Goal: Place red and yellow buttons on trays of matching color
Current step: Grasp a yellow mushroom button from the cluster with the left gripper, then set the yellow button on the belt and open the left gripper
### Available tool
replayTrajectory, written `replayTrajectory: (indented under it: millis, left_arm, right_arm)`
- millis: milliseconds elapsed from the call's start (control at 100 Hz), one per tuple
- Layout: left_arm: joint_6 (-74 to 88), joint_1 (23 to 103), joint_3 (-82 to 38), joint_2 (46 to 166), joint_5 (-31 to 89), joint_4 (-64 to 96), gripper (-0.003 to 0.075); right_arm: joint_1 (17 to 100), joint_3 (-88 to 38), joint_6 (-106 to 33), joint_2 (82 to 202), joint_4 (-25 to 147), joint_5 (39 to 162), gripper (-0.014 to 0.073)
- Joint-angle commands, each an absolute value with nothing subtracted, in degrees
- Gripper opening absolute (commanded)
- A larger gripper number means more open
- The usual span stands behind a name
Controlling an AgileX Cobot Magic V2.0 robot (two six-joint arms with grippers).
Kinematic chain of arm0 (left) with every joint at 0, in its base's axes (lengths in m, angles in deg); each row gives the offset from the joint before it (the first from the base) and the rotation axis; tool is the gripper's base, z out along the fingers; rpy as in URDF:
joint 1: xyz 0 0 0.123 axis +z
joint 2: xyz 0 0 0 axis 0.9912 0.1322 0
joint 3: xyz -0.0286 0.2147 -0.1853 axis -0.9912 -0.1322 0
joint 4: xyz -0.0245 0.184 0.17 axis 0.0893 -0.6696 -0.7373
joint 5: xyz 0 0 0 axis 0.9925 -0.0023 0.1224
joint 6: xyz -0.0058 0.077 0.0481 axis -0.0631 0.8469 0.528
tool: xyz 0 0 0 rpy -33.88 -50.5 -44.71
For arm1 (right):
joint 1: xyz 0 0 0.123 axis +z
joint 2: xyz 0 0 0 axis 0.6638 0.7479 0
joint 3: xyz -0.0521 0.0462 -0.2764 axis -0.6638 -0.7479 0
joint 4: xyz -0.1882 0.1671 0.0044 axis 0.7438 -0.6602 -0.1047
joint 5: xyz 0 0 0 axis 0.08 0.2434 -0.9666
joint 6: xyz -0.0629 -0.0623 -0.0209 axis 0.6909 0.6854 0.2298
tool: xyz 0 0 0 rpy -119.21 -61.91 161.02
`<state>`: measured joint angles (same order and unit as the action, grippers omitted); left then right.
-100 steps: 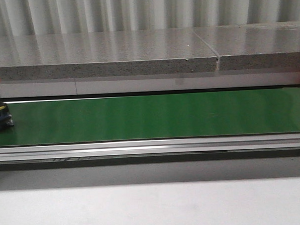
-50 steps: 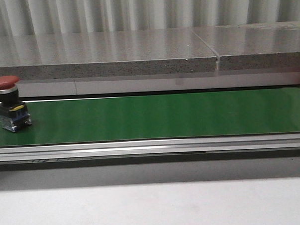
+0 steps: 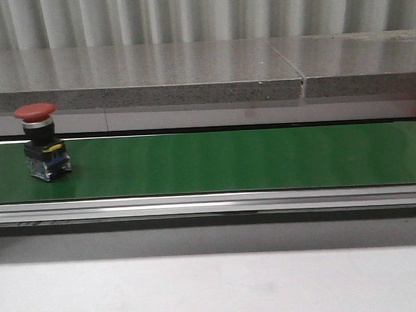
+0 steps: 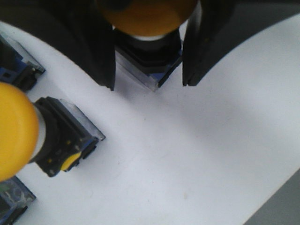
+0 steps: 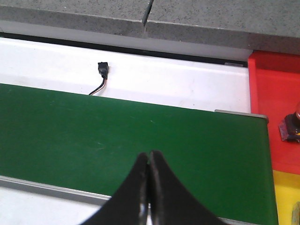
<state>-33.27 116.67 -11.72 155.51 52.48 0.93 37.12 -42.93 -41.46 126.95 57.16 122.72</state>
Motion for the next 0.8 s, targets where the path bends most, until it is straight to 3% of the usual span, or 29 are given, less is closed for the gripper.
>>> replayTrajectory:
  millis: [0,310,790]
  left_arm:
    - [-33.7,116.6,-10.2,151.1,52.4,1.4,-0.0018]
    - [-33.3,114.4,-10.2,140.7,56.4,2.2,-0.0020]
    - [-27.9,92.0,-10.8,133.3,61.0,1.9,-0.0020]
  right_arm:
    - [37.2,-41.5,-40.7,126.5,56.4,118.7,-0.0067]
    - [37.2,-41.5,-40.7,126.5,56.4,118.7,-0.0067]
    - [37.2,-41.5,-40.7,126.5,56.4,118.7,-0.0067]
